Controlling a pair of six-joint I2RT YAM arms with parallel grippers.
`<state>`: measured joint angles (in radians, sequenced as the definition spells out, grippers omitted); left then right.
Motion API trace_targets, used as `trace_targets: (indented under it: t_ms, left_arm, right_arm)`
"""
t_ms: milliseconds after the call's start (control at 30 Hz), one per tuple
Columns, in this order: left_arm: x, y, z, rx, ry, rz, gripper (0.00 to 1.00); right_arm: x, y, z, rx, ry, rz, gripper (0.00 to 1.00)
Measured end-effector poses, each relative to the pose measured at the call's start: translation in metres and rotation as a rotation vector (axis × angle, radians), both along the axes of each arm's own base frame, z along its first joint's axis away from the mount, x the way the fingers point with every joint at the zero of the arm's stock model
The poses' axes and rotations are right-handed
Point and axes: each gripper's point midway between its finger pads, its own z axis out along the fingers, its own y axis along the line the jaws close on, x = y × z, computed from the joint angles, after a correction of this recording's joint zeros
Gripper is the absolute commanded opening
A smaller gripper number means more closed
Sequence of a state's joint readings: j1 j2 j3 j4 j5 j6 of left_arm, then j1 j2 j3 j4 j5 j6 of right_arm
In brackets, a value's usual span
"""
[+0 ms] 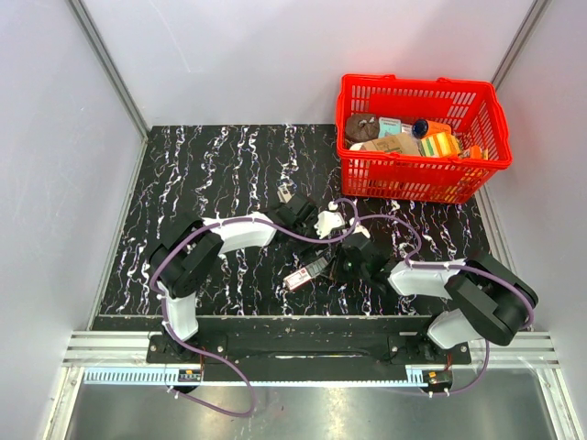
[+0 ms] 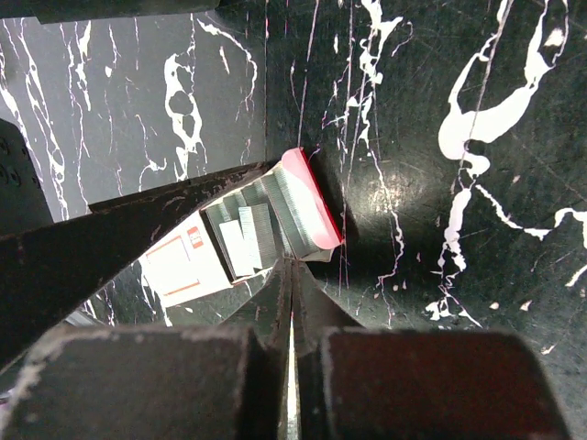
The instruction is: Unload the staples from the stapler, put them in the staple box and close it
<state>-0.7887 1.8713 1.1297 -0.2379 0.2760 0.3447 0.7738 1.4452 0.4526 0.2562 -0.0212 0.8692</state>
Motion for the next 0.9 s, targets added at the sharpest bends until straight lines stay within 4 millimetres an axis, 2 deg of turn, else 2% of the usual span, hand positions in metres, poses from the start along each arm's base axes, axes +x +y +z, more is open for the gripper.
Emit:
trace_targets:
  t_ms: [300,400,500,633,900]
  left_arm:
    - [0.000,0.001,0.000,0.005,0.002,0.002,0.72]
    - [-0.003,0.003,0.001,0.013,0.020,0.004,0.71]
    - [-0.004,0.007,0.002,0.021,0.039,0.010,0.72]
    - [-0.007,0.012,0.002,0.033,0.064,0.016,0.71]
    - [-0.011,0.015,0.003,0.046,0.083,0.016,0.71]
  right_arm:
    - [-0.001,0.000,0.001,-0.012,0.005,-0.004,0.00]
    - [-0.005,-0.009,0.003,-0.026,-0.004,-0.020,0.00]
    - [-0.007,-0.017,0.014,-0.023,-0.031,-0.035,0.00]
    - [-0.005,-0.017,0.031,0.004,-0.074,-0.036,0.00]
    - [-0.004,-0.017,0.015,-0.050,-0.051,-0.014,0.00]
